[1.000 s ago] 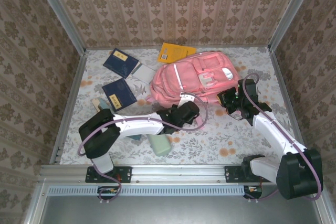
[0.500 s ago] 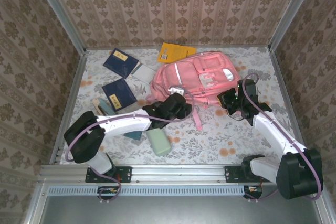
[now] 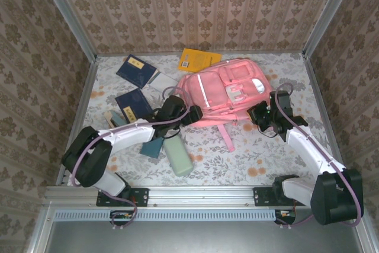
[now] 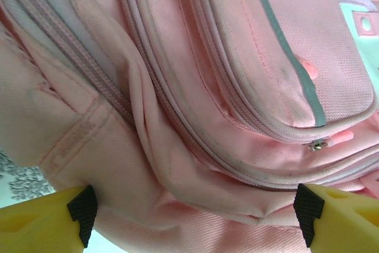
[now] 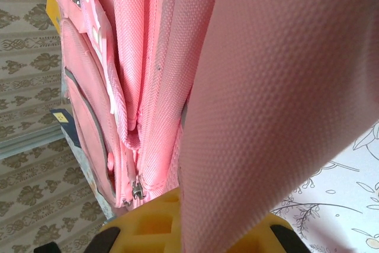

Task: Pack the student bag
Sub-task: Unzip the student bag at the top-right of the table.

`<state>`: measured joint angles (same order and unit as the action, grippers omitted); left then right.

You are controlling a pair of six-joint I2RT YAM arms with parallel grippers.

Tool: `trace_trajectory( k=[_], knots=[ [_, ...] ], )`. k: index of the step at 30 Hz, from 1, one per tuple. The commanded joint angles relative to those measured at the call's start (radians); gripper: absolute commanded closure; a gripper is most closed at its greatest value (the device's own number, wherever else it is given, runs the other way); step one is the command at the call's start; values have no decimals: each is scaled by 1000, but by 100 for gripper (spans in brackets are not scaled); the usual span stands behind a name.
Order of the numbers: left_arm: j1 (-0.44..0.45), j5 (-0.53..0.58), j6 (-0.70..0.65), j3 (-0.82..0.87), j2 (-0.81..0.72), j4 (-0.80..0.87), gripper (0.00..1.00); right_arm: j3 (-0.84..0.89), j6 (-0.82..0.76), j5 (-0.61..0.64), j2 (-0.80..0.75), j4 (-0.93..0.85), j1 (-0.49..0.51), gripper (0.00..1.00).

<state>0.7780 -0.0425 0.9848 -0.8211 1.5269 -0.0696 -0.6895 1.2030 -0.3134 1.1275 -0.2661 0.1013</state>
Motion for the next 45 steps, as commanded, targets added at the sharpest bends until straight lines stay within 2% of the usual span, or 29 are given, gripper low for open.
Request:
trace_trajectory(
  k=[1,4,5,6,7,11,12,13,14,16,18,19,20,23,27,31,34,36,38,41,45],
  knots=[
    [-3,-81,96,-46,60,21,10,-28,-26,-61,-17,34,2,100],
    [-4,-99,121,-79,120,14,11,-28,-35,-70,-19,36,2,100],
    [-4,-101,122,-101,142,32,16,-29,-37,-73,-20,37,2,100],
    [-4,-106,117,-115,159,34,25,-30,-38,-76,-19,40,1,100],
    [-2,-106,117,-125,171,38,42,-30,-40,-78,-18,41,1,100],
    [0,-67,119,-128,156,55,91,-36,-64,-76,-4,30,0,99],
    [0,-55,114,-132,144,70,99,-38,-76,-75,1,21,0,96],
    [1,-43,110,-138,130,91,100,-39,-93,-68,4,10,0,91],
    [1,-30,106,-146,113,107,100,-40,-114,-58,8,-11,-2,81],
    [0,-7,98,-160,82,135,100,-42,-162,-41,6,-49,-3,78],
    [1,17,89,-181,58,164,100,-45,-216,-12,-5,-99,-3,70],
    [1,26,83,-189,51,174,100,-47,-249,5,-12,-131,-3,60],
    [0,29,78,-191,44,175,100,-50,-284,25,-22,-161,-3,55],
    [1,19,85,-204,42,176,100,-47,-369,78,-55,-226,2,50],
    [5,8,108,-215,32,164,100,-26,-451,142,-127,-266,44,46],
    [10,25,124,-252,13,187,100,33,-486,238,-236,-266,142,49],
    [19,49,124,-288,7,228,100,127,-468,247,-314,-162,219,60],
    [27,54,123,-304,7,237,100,187,-463,272,-353,-85,276,62],
    [32,55,126,-314,12,247,100,231,-470,317,-373,-18,343,62],
    [36,53,139,-316,17,255,100,299,-479,316,-369,121,411,63],
    [41,59,153,-311,14,269,100,358,-465,327,-344,218,432,59]
  ],
)
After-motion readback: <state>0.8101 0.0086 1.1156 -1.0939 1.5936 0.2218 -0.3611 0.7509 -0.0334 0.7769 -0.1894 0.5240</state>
